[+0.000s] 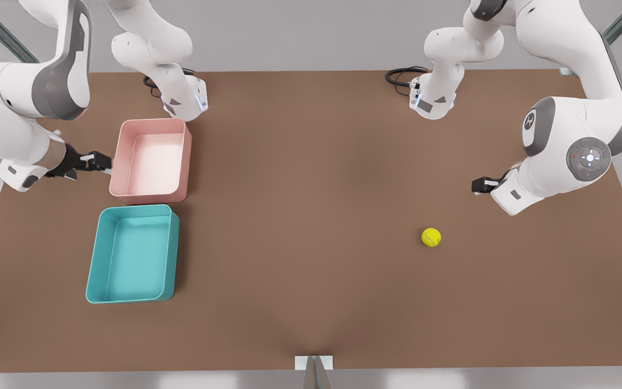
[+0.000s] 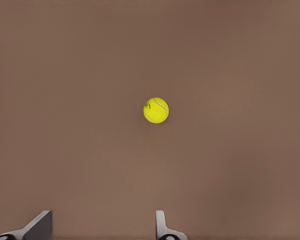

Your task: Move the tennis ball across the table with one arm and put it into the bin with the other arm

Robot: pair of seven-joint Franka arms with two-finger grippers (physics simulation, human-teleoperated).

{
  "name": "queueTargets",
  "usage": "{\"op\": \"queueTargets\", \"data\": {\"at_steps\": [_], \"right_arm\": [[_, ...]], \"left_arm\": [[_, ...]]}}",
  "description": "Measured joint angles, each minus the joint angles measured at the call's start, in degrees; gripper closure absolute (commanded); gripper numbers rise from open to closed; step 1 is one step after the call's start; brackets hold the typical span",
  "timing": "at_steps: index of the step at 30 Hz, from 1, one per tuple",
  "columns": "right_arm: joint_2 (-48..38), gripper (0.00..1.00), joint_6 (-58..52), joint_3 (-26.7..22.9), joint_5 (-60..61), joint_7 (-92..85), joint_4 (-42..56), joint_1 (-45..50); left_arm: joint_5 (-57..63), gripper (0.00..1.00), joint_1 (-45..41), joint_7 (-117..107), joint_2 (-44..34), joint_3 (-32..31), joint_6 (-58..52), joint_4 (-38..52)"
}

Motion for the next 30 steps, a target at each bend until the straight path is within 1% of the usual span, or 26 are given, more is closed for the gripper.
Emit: {"op": "queueTargets", "data": {"at_steps": [3,4,5,7,10,13,15,17,19,24,30], "right_arm": [[0.1,0.00,0.6,0.0,-0.1,0.2,0.2,-1.0],[0.3,0.00,0.8,0.0,-0.1,0.3,0.4,-1.3],[0.6,0.00,0.9,-0.1,-0.1,0.3,0.7,-1.6],[1.1,0.00,1.0,-0.2,-0.2,0.4,1.5,-1.8],[2.5,0.00,0.6,-0.3,-0.4,0.6,3.9,-1.3],[3.5,0.00,0.2,-0.3,-0.6,0.7,4.9,1.0],[3.8,0.00,0.0,-0.3,-0.6,0.9,5.3,2.7],[4.0,0.00,-0.1,-0.4,-0.6,1.0,5.4,3.9],[4.2,0.00,-0.4,-0.7,-0.4,1.1,5.4,3.8],[4.3,0.00,-0.7,-0.6,-0.4,1.8,5.4,1.6],[4.4,0.00,-0.9,-0.4,-0.7,2.7,5.2,2.7]], "left_arm": [[0.0,0.01,0.0,0.0,0.1,0.1,0.0,0.0],[-0.1,0.57,0.0,0.1,0.7,0.2,0.0,0.3],[-0.2,0.79,0.1,0.3,2.6,0.2,-0.1,0.8],[-2.2,0.79,0.3,1.9,9.5,0.7,0.9,2.4],[-1.0,0.79,-0.2,7.5,15.7,1.6,8.5,0.7],[-2.8,0.79,0.2,17.9,18.7,1.8,17.1,-7.2],[-2.5,0.79,1.1,26.2,20.3,3.4,21.2,-9.4],[-2.2,0.79,1.8,34.9,21.0,4.3,26.5,-14.5],[-1.8,0.79,1.9,43.0,21.1,4.5,31.3,-17.3],[-0.1,0.79,1.4,59.2,19.4,4.5,38.0,-19.2],[0.5,0.79,0.8,70.5,19.2,3.5,41.1,-21.8]]}}
